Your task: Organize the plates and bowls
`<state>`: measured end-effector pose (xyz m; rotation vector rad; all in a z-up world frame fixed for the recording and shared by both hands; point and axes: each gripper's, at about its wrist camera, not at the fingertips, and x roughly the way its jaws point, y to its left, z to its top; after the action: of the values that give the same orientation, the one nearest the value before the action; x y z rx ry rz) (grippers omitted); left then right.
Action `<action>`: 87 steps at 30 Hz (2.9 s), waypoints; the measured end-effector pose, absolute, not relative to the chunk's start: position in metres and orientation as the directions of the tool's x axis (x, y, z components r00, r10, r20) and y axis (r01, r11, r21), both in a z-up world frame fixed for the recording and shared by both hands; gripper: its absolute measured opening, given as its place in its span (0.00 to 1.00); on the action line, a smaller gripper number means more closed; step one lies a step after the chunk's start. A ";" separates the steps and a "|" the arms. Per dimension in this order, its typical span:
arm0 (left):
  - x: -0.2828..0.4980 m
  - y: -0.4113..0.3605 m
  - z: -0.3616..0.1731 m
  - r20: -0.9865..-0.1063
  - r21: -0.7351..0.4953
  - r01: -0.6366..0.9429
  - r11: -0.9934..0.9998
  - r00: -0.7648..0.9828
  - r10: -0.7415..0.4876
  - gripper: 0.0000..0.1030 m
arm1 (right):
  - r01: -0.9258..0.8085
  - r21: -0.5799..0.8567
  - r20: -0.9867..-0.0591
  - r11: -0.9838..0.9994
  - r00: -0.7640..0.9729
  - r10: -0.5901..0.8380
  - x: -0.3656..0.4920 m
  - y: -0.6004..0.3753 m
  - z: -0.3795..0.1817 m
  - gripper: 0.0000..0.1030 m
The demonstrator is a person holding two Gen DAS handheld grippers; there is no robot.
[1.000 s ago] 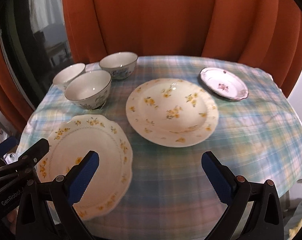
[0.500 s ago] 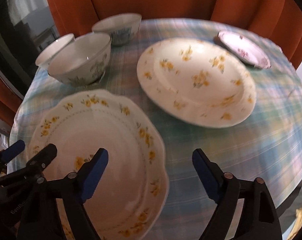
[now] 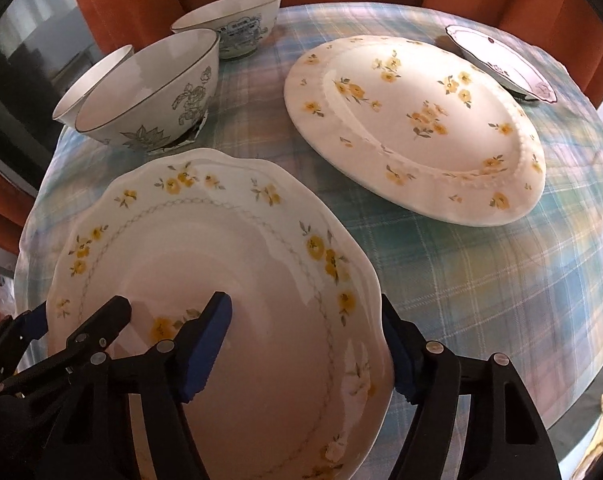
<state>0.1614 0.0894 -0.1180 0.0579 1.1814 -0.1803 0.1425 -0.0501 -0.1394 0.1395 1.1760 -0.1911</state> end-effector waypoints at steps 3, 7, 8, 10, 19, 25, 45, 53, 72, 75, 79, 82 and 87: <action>0.162 0.089 -0.115 -0.927 -0.057 0.175 0.983 0.356 -0.117 0.65 | 0.237 0.007 -0.935 0.972 0.345 -0.078 0.144 -0.049 -0.138 0.71; 0.162 0.089 -0.102 -0.925 -0.080 0.182 0.980 0.354 -0.141 0.65 | 0.246 -0.009 -0.939 0.969 0.330 -0.093 0.147 -0.051 -0.129 0.71; 0.166 0.090 -0.100 -0.924 -0.080 0.185 0.980 0.355 -0.143 0.65 | 0.250 -0.018 -0.938 0.968 0.331 -0.103 0.146 -0.051 -0.125 0.71; 0.164 0.087 -0.091 -0.920 -0.094 0.189 0.978 0.359 -0.158 0.65 | 0.259 -0.030 -0.936 0.965 0.331 -0.118 0.146 -0.055 -0.117 0.71; 0.152 0.069 -0.057 -0.881 -0.098 0.202 0.975 0.438 -0.179 0.65 | 0.286 -0.041 -0.917 0.957 0.369 -0.150 0.133 -0.071 -0.078 0.71; 0.141 0.047 -0.056 -0.869 -0.093 0.174 0.980 0.466 -0.165 0.65 | 0.285 -0.023 -0.906 0.958 0.398 -0.140 0.124 -0.089 -0.071 0.71; 0.126 -0.110 -0.039 -0.832 -0.072 0.105 0.992 0.541 -0.117 0.65 | 0.203 0.009 -0.884 0.979 0.459 -0.087 0.122 -0.246 -0.045 0.71; 0.114 -0.164 -0.045 -0.834 -0.081 0.113 0.990 0.537 -0.130 0.65 | 0.202 -0.002 -0.880 0.979 0.465 -0.098 0.109 -0.306 -0.045 0.71; 0.108 -0.234 -0.091 -0.900 -0.120 0.074 0.990 0.412 -0.140 0.66 | 0.206 -0.064 -0.912 0.976 0.384 -0.141 0.096 -0.387 -0.075 0.71; 0.110 -0.236 -0.097 -0.912 -0.112 0.055 0.992 0.391 -0.124 0.65 | 0.193 -0.060 -0.924 0.979 0.360 -0.128 0.100 -0.392 -0.083 0.71; 0.114 -0.238 -0.106 -0.926 -0.105 0.034 0.994 0.362 -0.110 0.66 | 0.176 -0.051 -0.935 0.983 0.337 -0.108 0.106 -0.395 -0.093 0.71; 0.120 -0.240 -0.113 -0.929 -0.093 0.033 0.995 0.356 -0.098 0.65 | 0.167 -0.042 -0.944 0.985 0.317 -0.094 0.111 -0.397 -0.100 0.71; 0.125 -0.241 -0.113 -0.925 -0.056 0.049 0.997 0.373 -0.070 0.66 | 0.184 -0.020 -0.948 0.983 0.309 -0.077 0.119 -0.401 -0.107 0.70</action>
<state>0.1248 -0.2414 -0.1133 -0.0199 1.1857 -0.0766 0.1195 -0.4007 -0.1065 0.0981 1.2455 -0.1729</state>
